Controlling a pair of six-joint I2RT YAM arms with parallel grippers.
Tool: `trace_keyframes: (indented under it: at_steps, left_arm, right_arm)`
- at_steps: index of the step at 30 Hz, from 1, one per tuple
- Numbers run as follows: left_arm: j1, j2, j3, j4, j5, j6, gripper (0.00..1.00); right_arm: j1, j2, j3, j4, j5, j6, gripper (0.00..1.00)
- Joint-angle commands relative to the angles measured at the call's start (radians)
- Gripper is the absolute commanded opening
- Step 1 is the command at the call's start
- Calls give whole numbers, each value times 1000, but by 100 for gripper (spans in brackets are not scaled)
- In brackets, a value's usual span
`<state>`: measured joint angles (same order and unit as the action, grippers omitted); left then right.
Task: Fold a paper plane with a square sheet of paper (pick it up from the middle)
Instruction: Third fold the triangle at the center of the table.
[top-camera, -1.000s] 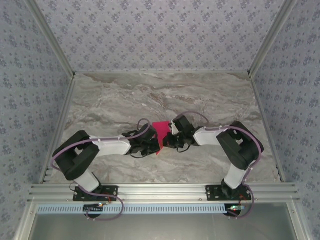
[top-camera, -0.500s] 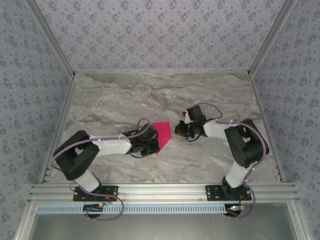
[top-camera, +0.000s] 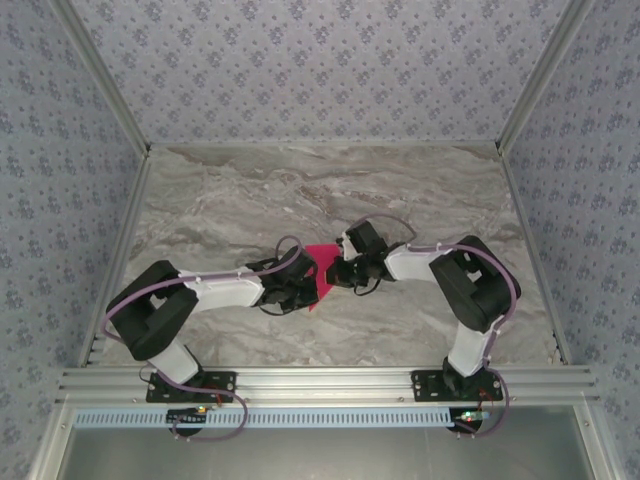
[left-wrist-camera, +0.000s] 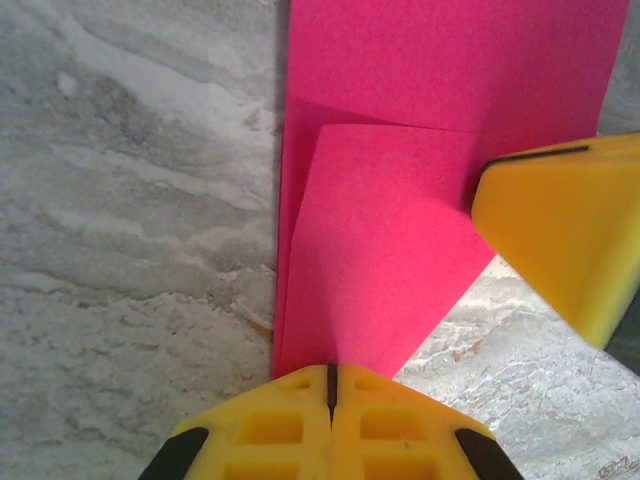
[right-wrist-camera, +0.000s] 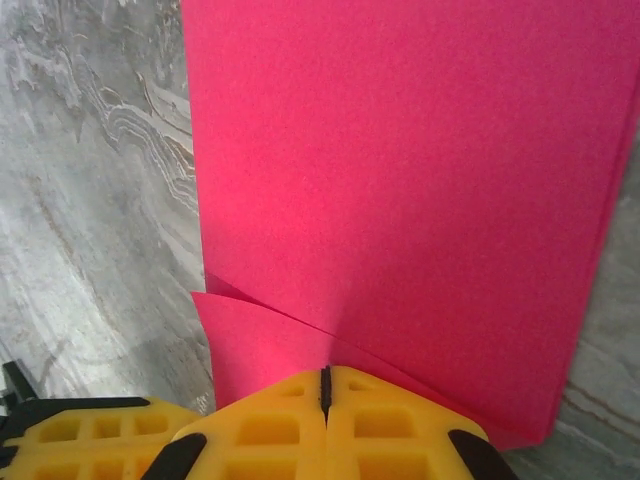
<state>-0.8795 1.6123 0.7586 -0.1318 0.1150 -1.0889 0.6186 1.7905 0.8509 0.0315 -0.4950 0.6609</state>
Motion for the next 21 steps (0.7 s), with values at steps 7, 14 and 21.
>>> trace_keyframes:
  at_steps: [7, 14, 21]
  left_arm:
    - [3, 67, -41, -120, 12, 32, 0]
    - [5, 86, -1, -104, 18, 66, 0]
    - [9, 70, 13, -93, 21, 98, 0]
  right_arm:
    - [-167, -49, -37, -143, 242, -79, 0]
    - [-83, -194, -14, -153, 216, -89, 0]
    - [5, -67, 25, -53, 55, -4, 0]
